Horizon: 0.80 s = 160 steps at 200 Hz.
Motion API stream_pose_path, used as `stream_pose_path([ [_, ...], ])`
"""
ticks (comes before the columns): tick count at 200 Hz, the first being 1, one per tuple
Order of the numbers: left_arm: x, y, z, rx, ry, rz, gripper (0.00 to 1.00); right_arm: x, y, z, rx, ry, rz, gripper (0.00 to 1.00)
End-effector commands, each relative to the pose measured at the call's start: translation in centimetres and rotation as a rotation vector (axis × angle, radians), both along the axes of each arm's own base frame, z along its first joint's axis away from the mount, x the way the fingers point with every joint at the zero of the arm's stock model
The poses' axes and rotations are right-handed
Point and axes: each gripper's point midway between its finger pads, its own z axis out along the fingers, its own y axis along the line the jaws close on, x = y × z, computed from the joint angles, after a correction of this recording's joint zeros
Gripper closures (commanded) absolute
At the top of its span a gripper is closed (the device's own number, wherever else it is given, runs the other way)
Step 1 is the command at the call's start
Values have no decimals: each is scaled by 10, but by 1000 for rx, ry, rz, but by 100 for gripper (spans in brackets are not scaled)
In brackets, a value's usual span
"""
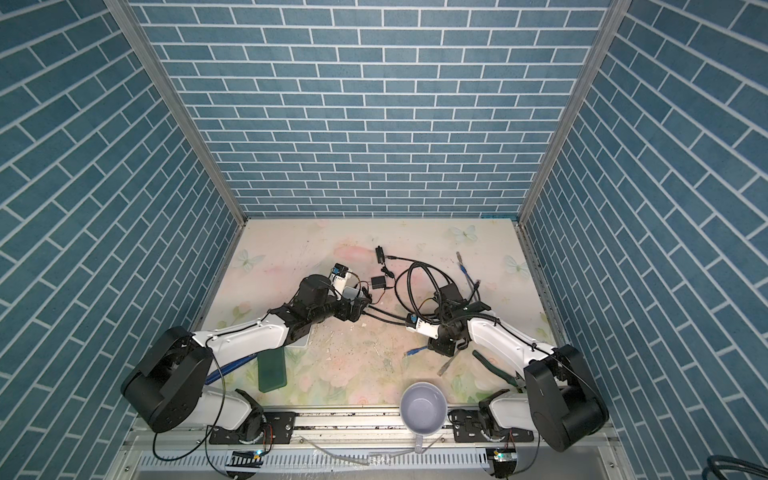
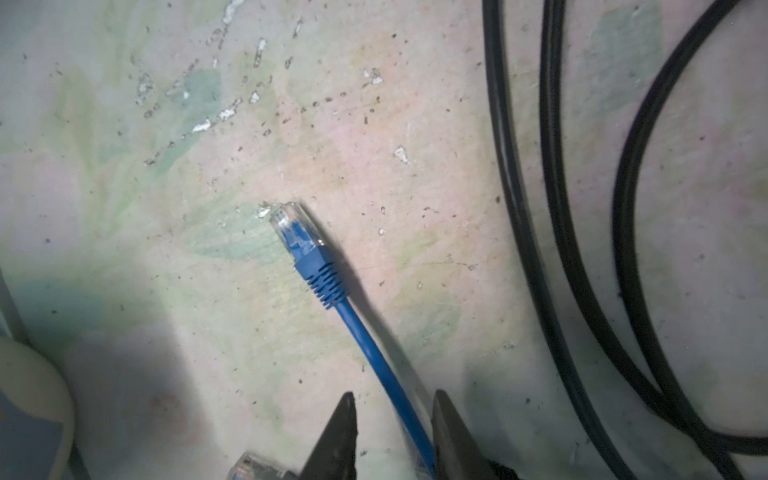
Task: Insert the plug into the switch port
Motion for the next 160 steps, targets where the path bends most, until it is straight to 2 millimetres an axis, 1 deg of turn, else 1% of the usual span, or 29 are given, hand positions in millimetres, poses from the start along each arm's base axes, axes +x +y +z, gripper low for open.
stream_pose_path([
  [1,0,-2,-5,18,-18,-18,1,-7,-4,-8,-40,-27,71,67],
  [30,0,-5,-6,19,-21,-40,0,4,-3,-15,-62,-89,74,67],
  [58,0,-5,-6,17,-29,-46,1,9,-5,-22,-85,-122,85,68],
  [95,-2,-8,-3,-12,-46,-57,1,12,-5,-27,-98,-137,114,71],
  [115,-3,-9,-1,-22,-63,-63,0,13,-5,-28,-98,-150,130,78],
  [132,-3,-8,1,-18,-74,-67,0,15,-3,-28,-89,-173,149,89],
  [148,-2,-6,3,-8,-93,-69,0,19,0,-25,-72,-212,159,95],
  [160,-3,-6,5,-15,-109,-67,1,24,2,-23,-62,-248,169,98],
])
